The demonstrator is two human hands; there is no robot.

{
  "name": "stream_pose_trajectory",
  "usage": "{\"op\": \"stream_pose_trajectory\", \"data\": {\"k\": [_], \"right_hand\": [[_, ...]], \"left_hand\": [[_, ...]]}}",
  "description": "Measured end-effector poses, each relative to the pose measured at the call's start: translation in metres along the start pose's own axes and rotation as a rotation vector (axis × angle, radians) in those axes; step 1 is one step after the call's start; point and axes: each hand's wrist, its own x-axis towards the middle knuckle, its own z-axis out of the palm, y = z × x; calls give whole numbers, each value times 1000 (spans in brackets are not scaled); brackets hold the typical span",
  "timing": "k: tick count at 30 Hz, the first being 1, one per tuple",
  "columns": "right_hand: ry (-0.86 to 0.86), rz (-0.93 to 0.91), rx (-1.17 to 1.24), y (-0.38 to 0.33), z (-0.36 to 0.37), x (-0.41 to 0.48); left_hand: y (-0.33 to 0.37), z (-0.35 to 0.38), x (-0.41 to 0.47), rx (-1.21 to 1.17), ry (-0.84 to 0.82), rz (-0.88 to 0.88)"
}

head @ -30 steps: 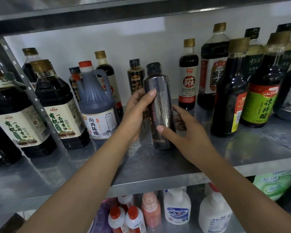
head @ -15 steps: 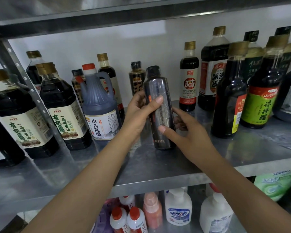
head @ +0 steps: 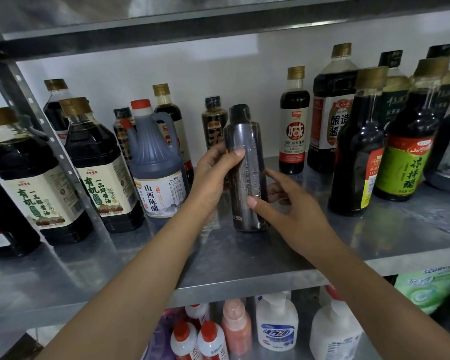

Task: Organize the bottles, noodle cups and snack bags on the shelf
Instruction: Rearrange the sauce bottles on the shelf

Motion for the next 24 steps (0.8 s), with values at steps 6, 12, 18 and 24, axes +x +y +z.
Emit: {"op": "stream_pose_trajectory", "data": {"k": [6,12,18,24], "right_hand": [[-4,15,-6,-3,0,-1],[-11,7,-5,-7,-1,-2],[-22,31,-6,-4,-1,-2],[-33,62,18,-10,-1,-3]], "left_hand": [[2,1,-1,5,-12,12],[1,4,-2,43,-26,14],[4,1,0,65,40,-5],[7,2,-3,-154,-16,-15]]}}
